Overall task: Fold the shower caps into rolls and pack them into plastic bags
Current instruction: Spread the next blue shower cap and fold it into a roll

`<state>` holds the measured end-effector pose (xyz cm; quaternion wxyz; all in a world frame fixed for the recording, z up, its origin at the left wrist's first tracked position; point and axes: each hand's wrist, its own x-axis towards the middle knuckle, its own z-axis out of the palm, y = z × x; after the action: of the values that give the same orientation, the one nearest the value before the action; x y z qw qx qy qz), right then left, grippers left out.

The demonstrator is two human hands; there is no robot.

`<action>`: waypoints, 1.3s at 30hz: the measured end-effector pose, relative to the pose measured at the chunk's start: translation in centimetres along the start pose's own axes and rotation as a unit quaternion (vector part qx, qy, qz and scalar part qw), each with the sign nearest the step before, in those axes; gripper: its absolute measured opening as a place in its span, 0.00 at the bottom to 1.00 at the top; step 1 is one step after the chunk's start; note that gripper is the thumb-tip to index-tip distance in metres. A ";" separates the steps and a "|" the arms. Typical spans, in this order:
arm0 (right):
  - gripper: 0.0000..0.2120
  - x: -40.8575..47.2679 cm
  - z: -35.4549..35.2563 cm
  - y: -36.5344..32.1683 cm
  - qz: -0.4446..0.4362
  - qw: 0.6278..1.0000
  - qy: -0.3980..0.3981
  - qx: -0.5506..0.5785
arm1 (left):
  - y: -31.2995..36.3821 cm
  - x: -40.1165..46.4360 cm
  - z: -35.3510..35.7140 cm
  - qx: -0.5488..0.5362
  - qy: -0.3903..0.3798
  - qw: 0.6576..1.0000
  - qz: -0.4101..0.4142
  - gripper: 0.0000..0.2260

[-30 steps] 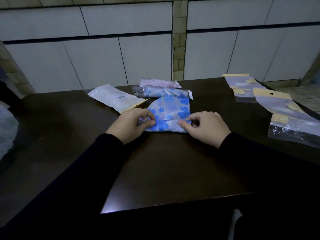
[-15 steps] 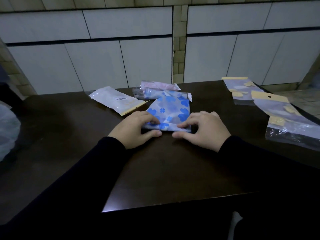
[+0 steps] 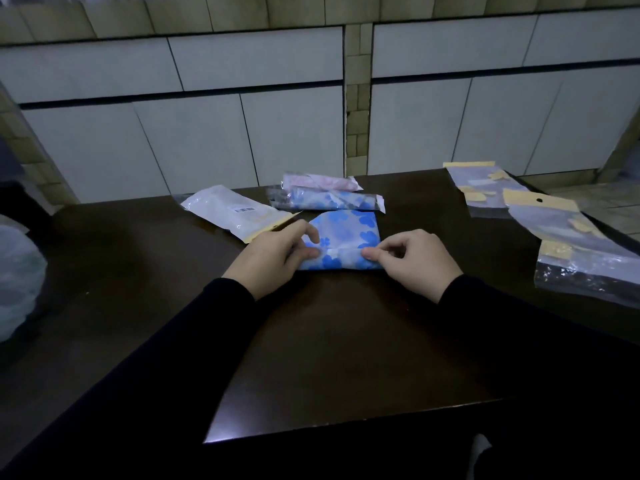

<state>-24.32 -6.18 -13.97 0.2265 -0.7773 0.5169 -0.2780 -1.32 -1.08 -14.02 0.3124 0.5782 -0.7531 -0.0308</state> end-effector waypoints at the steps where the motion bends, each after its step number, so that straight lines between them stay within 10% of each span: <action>1: 0.13 0.1 0.1 0.1 0.011 1.000 0.002 0.005 | -0.1 0.2 0.0 -0.002 -0.006 1.000 0.000 0.03; 19: 0.11 1.5 0.2 -0.6 -0.167 0.948 0.079 -0.261 | -0.8 1.6 0.8 0.065 0.014 0.987 0.147 0.06; 27: 0.24 1.6 0.1 0.3 -0.170 0.960 -0.001 -0.222 | -1.3 1.4 0.7 0.049 0.001 0.994 0.099 0.14; 39: 0.14 2.5 -0.4 0.2 -0.152 0.972 -0.013 -0.181 | -0.3 1.3 0.6 0.065 0.008 0.998 0.021 0.10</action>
<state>-23.94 -8.60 -13.32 0.0435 -0.8783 0.4318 -0.2008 -1.57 -2.55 -14.04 0.2809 0.5815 -0.7630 0.0293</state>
